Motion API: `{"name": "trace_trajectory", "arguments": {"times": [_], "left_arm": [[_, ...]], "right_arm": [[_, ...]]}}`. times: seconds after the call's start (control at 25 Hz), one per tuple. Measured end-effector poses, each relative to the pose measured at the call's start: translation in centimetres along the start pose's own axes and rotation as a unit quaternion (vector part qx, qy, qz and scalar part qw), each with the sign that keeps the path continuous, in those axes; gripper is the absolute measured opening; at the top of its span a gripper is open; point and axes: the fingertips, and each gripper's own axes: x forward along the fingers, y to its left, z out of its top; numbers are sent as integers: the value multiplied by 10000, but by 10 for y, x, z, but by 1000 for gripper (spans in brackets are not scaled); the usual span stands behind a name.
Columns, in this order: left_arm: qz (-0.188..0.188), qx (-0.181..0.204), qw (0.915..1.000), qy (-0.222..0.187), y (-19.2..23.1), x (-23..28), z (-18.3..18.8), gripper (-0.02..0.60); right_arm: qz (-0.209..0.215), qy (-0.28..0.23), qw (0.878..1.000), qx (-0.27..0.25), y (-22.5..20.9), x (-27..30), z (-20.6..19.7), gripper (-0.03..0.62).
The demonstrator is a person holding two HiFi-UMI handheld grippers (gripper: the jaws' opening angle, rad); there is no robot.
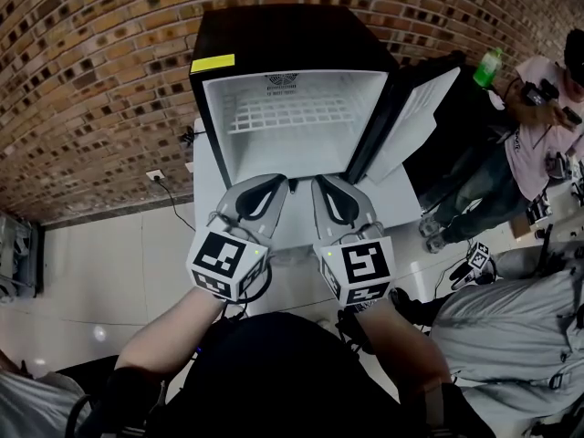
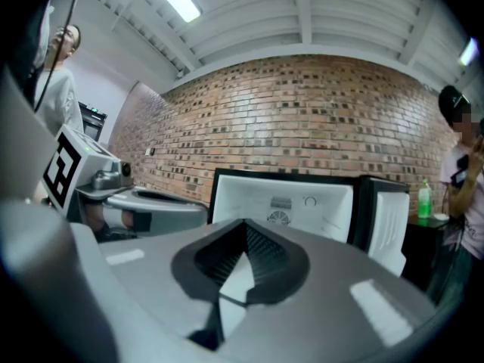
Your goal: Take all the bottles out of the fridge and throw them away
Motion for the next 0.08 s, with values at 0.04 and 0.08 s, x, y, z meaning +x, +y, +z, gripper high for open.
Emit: {"name": "trace_trajectory", "arguments": {"times": [0.04, 0.08], "left_arm": [[-3, 0, 10000, 2, 0, 0, 0, 3], [-6, -1, 10000, 4, 0, 0, 0, 3]], "right_arm": [[1, -1, 10000, -4, 0, 0, 0, 2], [2, -1, 10000, -8, 0, 0, 0, 2]]}}
